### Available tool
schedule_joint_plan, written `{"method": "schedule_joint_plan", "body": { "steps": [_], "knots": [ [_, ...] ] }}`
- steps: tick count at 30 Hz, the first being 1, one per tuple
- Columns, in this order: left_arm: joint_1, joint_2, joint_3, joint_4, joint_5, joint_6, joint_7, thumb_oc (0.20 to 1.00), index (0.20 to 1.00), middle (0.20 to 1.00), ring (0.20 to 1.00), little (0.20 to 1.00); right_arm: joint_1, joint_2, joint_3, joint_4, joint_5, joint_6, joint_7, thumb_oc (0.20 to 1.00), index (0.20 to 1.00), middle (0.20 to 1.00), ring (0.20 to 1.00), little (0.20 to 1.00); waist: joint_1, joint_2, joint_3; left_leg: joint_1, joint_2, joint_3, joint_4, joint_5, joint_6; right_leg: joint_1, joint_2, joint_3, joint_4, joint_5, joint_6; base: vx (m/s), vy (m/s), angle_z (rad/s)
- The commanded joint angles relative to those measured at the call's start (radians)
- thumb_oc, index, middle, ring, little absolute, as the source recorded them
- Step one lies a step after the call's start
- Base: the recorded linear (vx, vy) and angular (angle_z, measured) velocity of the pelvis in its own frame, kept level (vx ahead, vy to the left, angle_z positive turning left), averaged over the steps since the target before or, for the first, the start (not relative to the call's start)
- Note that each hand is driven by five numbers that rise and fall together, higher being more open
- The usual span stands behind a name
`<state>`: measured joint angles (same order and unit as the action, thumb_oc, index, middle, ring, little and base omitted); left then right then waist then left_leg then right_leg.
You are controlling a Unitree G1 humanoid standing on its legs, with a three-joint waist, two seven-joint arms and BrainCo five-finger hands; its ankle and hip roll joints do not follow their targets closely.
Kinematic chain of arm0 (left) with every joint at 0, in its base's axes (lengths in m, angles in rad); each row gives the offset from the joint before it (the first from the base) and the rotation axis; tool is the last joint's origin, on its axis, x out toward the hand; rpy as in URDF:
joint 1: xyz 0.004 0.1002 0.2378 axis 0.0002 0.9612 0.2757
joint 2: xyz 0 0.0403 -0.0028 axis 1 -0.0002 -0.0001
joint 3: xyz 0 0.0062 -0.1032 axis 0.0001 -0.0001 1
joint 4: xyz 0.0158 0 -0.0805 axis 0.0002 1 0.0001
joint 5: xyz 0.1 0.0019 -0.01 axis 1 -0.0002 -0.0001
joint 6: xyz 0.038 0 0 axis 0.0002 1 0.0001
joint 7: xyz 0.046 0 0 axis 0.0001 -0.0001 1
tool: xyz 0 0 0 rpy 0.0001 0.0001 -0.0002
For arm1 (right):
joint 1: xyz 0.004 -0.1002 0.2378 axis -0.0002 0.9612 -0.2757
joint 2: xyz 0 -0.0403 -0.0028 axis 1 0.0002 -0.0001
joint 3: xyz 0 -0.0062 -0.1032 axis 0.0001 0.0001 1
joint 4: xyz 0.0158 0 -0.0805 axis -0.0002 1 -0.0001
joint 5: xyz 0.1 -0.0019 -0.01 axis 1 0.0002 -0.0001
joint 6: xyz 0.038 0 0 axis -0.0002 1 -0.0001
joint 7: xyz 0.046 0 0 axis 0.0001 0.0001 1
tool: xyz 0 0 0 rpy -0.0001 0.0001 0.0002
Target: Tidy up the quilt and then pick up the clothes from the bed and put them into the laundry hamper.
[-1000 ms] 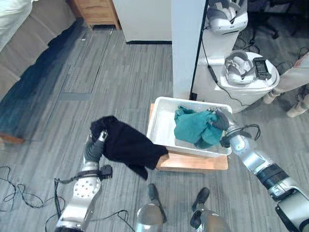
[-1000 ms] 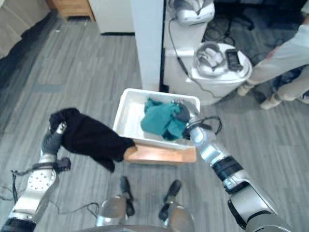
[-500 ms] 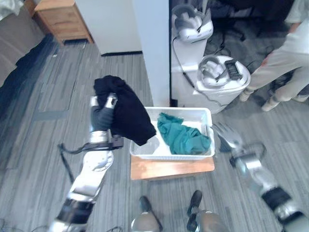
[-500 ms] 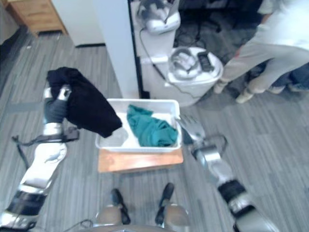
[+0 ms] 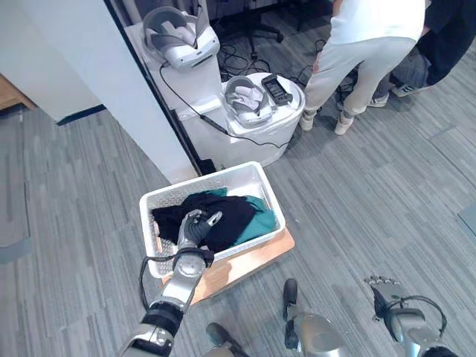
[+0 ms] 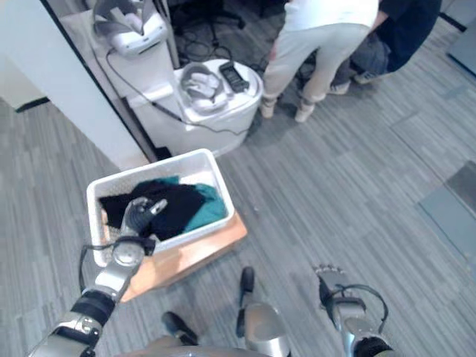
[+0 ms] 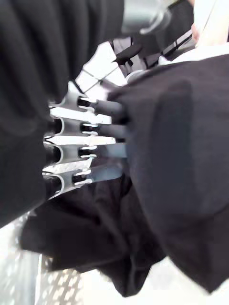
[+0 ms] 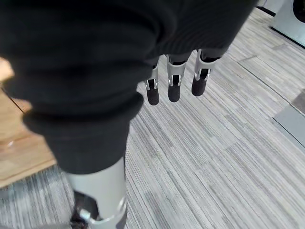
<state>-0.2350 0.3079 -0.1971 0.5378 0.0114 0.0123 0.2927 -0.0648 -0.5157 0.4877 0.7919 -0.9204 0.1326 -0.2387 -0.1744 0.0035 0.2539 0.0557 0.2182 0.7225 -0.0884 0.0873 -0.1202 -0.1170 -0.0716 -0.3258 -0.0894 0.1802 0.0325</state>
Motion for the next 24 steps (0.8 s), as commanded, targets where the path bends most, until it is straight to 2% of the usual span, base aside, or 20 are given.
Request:
{"method": "schedule_joint_plan", "body": {
  "steps": [1,7,8,10,13,15,18,19,20,21,22,23,24],
  "knots": [
    [-0.057,0.072,0.049,-0.141,-0.132,-0.076,0.010,1.000,1.000,1.000,1.000,1.000,-0.052,0.018,-0.015,-0.051,0.062,0.002,-0.023,1.000,1.000,1.000,1.000,1.000,0.039,0.009,0.022,0.024,0.002,-0.060,0.001,-0.123,-0.010,0.087,-0.086,-0.077,0.002,-0.195,0.124,0.06,-0.027,0.21],
    [-0.003,0.162,0.186,-0.267,-0.197,-0.148,0.090,1.000,1.000,1.000,1.000,1.000,-0.008,0.027,-0.052,-0.041,0.125,-0.033,-0.023,1.000,1.000,1.000,1.000,1.000,0.087,0.003,-0.015,0.065,0.002,-0.087,0.001,-0.127,-0.014,0.160,-0.079,-0.105,0.002,-0.209,0.116,0.05,-0.027,0.27],
    [-0.003,0.162,0.186,-0.268,-0.197,-0.147,0.090,1.000,1.000,1.000,1.000,1.000,-0.008,0.027,-0.052,-0.041,0.125,-0.033,-0.023,1.000,1.000,1.000,1.000,1.000,0.086,0.003,-0.015,0.066,0.002,-0.088,0.001,-0.127,-0.015,0.161,-0.079,-0.105,0.002,-0.209,0.116,0.03,-0.030,0.19],
    [0.054,0.185,0.260,-0.254,-0.222,-0.165,0.122,1.000,1.000,1.000,1.000,1.000,-0.001,0.051,-0.063,0.020,0.153,-0.039,-0.018,1.000,1.000,1.000,1.000,1.000,0.112,-0.002,-0.031,0.082,0.004,-0.099,0.001,-0.128,-0.017,0.186,-0.076,-0.117,0.002,-0.215,0.113,0.02,-0.031,0.17],
    [0.133,0.172,0.309,-0.208,-0.259,-0.166,0.118,1.000,1.000,1.000,1.000,1.000,0.000,0.072,-0.068,0.067,0.166,-0.043,-0.014,1.000,1.000,1.000,1.000,1.000,0.127,-0.006,-0.043,0.096,0.006,-0.104,0.001,-0.128,-0.019,0.204,-0.073,-0.122,0.002,-0.220,0.110,0.02,-0.004,0.13],
    [0.280,0.091,0.374,-0.026,-0.353,-0.136,0.082,1.000,1.000,1.000,1.000,1.000,-0.011,0.114,-0.096,0.146,0.213,-0.035,0.003,1.000,1.000,1.000,1.000,1.000,0.156,-0.011,-0.062,0.112,0.007,-0.114,0.001,-0.130,-0.017,0.228,-0.068,-0.132,0.002,-0.229,0.103,0.02,0.012,0.10],
    [0.307,0.067,0.373,0.081,-0.361,-0.121,0.061,1.000,1.000,1.000,1.000,1.000,-0.020,0.125,-0.096,0.171,0.219,-0.031,0.007,1.000,1.000,1.000,1.000,1.000,0.162,-0.014,-0.070,0.115,0.009,-0.115,0.001,-0.130,-0.017,0.232,-0.067,-0.135,0.002,-0.231,0.102,0.01,0.009,0.06],
    [0.331,0.048,0.373,0.160,-0.351,-0.100,0.043,1.000,1.000,1.000,1.000,1.000,-0.025,0.133,-0.101,0.182,0.229,-0.028,0.009,1.000,1.000,1.000,1.000,1.000,0.167,-0.015,-0.075,0.117,0.009,-0.116,0.001,-0.130,-0.016,0.235,-0.066,-0.138,0.002,-0.233,0.101,0.02,0.036,0.09],
    [0.360,0.019,0.365,0.317,-0.312,-0.067,0.018,1.000,1.000,1.000,1.000,1.000,-0.028,0.151,-0.118,0.205,0.274,-0.027,0.010,1.000,1.000,1.000,1.000,1.000,0.173,-0.019,-0.082,0.122,0.009,-0.116,0.001,-0.132,-0.015,0.239,-0.066,-0.139,0.002,-0.234,0.099,0.02,0.038,0.07],
    [0.374,0.001,0.359,0.406,-0.283,-0.048,0.003,1.000,1.000,1.000,1.000,1.000,-0.027,0.163,-0.128,0.216,0.302,-0.029,0.009,1.000,1.000,1.000,1.000,1.000,0.175,-0.021,-0.086,0.124,0.010,-0.114,0.001,-0.133,-0.014,0.241,-0.066,-0.140,0.002,-0.235,0.099,0.01,0.032,0.02],
    [0.370,0.002,0.358,0.413,-0.283,-0.052,0.001,1.000,1.000,1.000,1.000,1.000,-0.028,0.163,-0.128,0.217,0.303,-0.029,0.007,1.000,1.000,1.000,1.000,1.000,0.176,-0.021,-0.086,0.124,0.010,-0.114,0.001,-0.133,-0.014,0.241,-0.066,-0.140,0.002,-0.235,0.099,0.00,0.000,0.00],
    [0.388,-0.026,0.348,0.554,-0.233,-0.020,-0.012,1.000,1.000,1.000,1.000,1.000,-0.025,0.193,-0.133,0.245,0.341,-0.030,0.009,1.000,1.000,1.000,1.000,1.000,0.179,-0.025,-0.093,0.127,0.009,-0.114,0.001,-0.138,-0.012,0.244,-0.065,-0.139,0.002,-0.236,0.098,0.00,0.000,0.00],
    [0.391,-0.036,0.346,0.619,-0.218,-0.009,-0.019,1.000,1.000,1.000,1.000,1.000,-0.024,0.203,-0.134,0.256,0.354,-0.031,0.010,1.000,1.000,1.000,1.000,1.000,0.181,-0.026,-0.096,0.128,0.009,-0.113,0.001,-0.138,-0.012,0.244,-0.064,-0.140,0.002,-0.236,0.098,0.00,0.000,0.00]
  ]
}}
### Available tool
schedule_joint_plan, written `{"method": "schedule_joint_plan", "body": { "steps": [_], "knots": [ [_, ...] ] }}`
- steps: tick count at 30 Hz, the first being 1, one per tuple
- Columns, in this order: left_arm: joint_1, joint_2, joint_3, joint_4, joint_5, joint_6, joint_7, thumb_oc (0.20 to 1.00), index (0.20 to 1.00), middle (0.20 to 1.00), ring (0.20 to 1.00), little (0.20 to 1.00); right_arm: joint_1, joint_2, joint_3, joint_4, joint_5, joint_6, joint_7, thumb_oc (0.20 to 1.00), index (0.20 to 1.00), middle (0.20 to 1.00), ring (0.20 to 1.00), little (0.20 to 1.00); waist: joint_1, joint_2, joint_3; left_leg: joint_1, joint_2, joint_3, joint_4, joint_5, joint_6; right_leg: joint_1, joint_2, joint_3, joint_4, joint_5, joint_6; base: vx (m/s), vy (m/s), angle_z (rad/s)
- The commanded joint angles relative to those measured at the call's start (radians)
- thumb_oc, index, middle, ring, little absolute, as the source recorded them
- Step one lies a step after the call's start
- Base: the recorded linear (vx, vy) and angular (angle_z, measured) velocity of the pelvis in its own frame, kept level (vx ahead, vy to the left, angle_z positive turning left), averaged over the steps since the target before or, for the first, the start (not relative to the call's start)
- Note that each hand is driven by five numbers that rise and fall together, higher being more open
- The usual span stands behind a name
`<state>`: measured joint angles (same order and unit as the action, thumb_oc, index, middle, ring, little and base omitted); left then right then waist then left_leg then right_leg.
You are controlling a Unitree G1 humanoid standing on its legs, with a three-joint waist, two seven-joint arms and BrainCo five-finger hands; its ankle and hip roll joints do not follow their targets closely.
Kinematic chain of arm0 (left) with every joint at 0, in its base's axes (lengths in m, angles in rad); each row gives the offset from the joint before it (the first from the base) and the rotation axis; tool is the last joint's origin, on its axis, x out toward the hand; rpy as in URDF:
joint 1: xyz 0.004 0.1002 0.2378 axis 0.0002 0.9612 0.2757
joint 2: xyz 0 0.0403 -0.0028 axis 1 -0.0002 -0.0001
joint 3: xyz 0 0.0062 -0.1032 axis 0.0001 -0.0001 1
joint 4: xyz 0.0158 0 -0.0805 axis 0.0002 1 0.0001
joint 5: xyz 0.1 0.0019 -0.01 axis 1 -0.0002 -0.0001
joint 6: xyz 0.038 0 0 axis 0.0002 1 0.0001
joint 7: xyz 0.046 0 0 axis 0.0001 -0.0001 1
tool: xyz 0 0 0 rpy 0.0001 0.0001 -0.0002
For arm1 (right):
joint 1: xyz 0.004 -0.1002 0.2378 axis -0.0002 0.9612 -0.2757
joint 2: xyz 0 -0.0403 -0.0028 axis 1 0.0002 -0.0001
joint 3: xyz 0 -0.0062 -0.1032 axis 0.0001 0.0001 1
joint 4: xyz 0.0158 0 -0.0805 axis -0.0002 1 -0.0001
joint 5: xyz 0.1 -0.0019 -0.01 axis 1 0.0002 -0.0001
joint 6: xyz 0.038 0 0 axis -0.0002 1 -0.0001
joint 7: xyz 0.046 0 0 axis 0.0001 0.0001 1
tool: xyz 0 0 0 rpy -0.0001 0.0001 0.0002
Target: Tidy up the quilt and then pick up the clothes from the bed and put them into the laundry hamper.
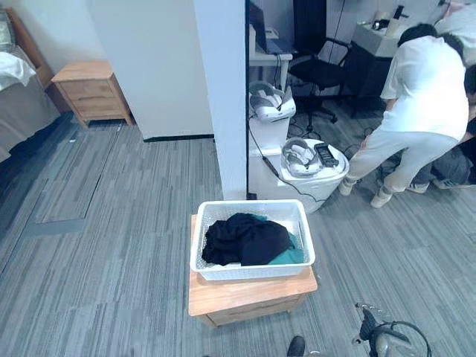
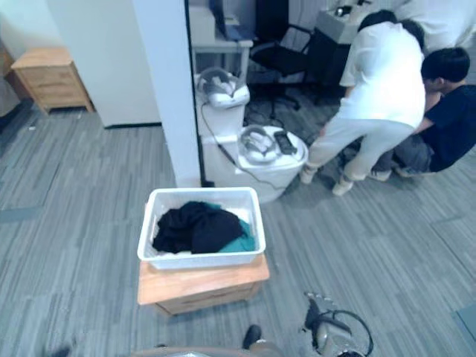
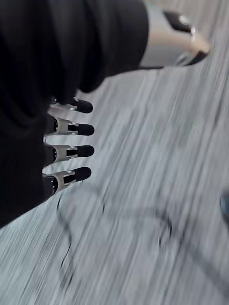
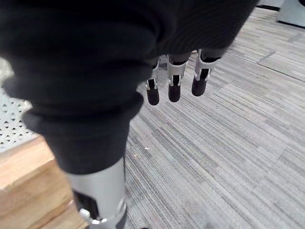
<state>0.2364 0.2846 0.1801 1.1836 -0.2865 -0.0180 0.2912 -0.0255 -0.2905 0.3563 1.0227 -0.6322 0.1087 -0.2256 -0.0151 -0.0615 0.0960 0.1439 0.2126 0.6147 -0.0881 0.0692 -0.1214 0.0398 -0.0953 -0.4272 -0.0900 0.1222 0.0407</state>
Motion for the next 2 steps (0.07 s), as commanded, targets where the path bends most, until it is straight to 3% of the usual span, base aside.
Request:
{"method": "schedule_joint_plan", "body": {
  "steps": [1,2],
  "knots": [
    [-0.082,-0.012,-0.031,-0.023,0.080,0.019,-0.018,1.000,1.000,1.000,1.000,1.000,-0.064,-0.021,-0.002,0.026,0.067,-0.008,-0.004,1.000,1.000,1.000,1.000,1.000,0.022,0.039,0.062,0.040,0.015,-0.005,0.001,-0.120,-0.011,0.087,-0.040,-0.039,0.003,-0.178,0.090,0.01,0.023,0.05],
    [-0.080,-0.019,-0.044,0.017,0.115,0.030,-0.024,1.000,1.000,1.000,1.000,1.000,-0.066,-0.009,0.002,0.042,0.080,-0.008,-0.002,1.000,1.000,1.000,1.000,1.000,0.023,0.038,0.058,0.040,0.015,-0.006,0.001,-0.122,-0.011,0.088,-0.040,-0.040,0.003,-0.178,0.090,0.02,0.018,0.08]
  ]
}}
